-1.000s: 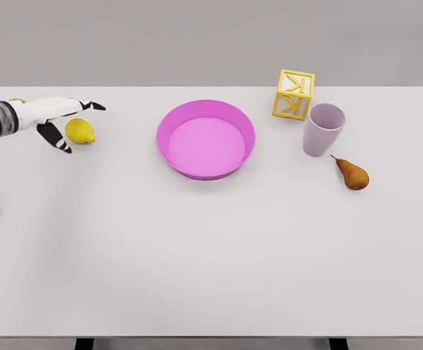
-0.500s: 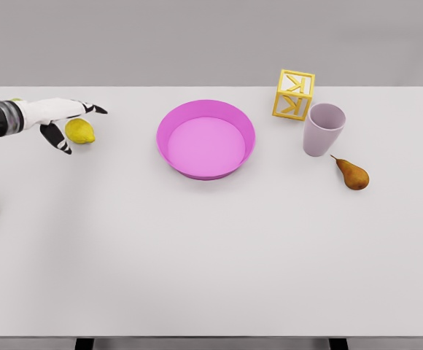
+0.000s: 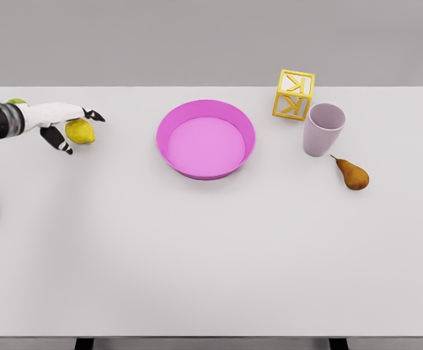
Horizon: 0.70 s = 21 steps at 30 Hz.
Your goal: Put the lemon on the plate with left arm
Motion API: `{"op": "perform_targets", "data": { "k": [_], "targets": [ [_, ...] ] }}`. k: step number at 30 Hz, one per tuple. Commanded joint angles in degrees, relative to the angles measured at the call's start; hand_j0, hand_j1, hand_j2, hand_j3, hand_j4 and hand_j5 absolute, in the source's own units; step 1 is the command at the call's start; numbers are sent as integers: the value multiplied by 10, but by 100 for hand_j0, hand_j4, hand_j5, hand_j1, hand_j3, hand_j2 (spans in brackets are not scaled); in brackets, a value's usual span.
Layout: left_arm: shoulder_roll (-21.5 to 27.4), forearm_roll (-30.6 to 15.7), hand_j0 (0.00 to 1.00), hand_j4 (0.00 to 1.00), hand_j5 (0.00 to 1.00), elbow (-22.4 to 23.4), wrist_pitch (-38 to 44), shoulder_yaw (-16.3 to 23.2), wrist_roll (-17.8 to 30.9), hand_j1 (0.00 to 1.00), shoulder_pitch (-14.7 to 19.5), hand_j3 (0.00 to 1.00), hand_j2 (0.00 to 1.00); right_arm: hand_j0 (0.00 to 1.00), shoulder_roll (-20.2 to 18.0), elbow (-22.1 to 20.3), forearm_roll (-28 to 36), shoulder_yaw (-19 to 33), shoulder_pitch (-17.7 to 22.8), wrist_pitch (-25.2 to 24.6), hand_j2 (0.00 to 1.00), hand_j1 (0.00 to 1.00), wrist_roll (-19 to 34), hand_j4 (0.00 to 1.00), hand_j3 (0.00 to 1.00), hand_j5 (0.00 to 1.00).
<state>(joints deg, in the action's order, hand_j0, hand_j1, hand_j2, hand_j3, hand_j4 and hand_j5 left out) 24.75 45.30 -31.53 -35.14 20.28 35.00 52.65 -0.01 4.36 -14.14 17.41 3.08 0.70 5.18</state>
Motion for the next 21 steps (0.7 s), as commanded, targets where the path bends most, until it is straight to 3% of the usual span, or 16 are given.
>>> {"op": "perform_targets", "data": {
  "k": [1, 13, 21],
  "targets": [
    [-1, -2, 87, 87, 87, 1, 1, -2, 0, 87, 0, 87, 87, 100, 0, 0, 0, 0, 0, 0, 100, 100, 0, 100, 100, 100],
    [1, -4, 57, 57, 57, -5, 1, -3, 0, 57, 0, 57, 57, 100, 0, 0, 0, 0, 0, 0, 100, 100, 0, 100, 100, 100],
    [1, -4, 49, 49, 49, -6, 1, -6, 0, 49, 0, 49, 49, 100, 0, 0, 0, 0, 0, 0, 100, 100, 0, 100, 100, 100]
  ]
}}
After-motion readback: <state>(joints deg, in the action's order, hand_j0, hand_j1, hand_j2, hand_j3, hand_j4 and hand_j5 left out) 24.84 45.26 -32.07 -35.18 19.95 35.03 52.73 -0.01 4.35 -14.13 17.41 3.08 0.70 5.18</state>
